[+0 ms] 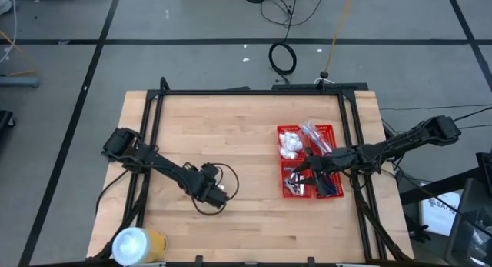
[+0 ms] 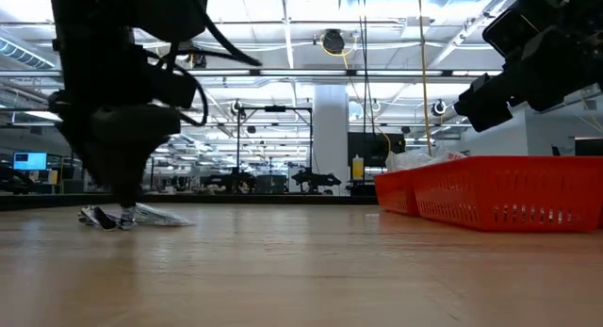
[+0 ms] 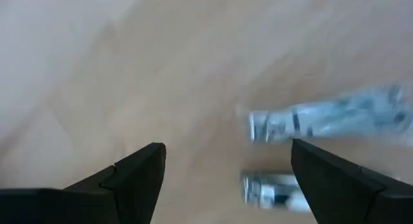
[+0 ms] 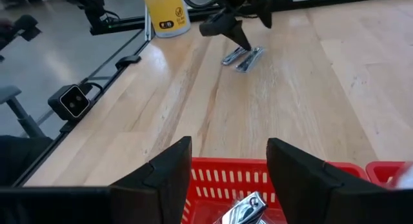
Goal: Pick & Place Travel size toiletries
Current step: Put the nail cutter into the bottom left red bin
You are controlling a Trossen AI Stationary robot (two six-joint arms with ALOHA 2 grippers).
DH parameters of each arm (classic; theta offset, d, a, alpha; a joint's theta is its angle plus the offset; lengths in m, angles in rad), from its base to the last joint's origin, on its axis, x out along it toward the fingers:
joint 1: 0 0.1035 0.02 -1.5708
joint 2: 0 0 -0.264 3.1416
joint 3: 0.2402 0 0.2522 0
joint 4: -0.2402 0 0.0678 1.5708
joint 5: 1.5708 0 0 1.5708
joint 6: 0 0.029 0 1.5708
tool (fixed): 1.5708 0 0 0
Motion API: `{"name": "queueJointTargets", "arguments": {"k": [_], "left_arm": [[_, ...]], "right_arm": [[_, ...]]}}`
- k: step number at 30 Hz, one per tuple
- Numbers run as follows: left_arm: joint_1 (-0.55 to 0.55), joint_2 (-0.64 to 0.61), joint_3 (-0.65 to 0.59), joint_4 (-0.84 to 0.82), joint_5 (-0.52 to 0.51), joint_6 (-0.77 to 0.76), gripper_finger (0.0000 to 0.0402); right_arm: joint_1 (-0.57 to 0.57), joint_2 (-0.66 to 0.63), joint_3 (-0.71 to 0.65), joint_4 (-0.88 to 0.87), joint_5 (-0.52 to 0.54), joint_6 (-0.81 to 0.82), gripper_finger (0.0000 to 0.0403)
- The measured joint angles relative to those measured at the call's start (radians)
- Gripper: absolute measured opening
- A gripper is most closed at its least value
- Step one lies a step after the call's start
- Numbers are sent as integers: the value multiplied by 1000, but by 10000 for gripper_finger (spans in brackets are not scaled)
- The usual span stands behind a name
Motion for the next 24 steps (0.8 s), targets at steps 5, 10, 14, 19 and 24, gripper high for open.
{"name": "queueJointTargets", "arguments": {"k": [5, 10, 14, 19, 24], "left_arm": [[3, 0, 0, 62, -136, 166, 326], [2, 0, 0, 166, -83, 468, 326], [16, 7, -12, 240, -25, 624, 326], [35, 4, -120, 409, 30, 716, 326], [51, -3, -176, 478, 51, 647, 326]], "right_arm": [[0, 0, 0, 1, 0, 0, 185], [0, 0, 0, 1, 0, 0, 185], [0, 0, 0, 1, 0, 0, 183], [0, 0, 0, 1, 0, 0, 184], [0, 0, 0, 1, 0, 4, 181]]}}
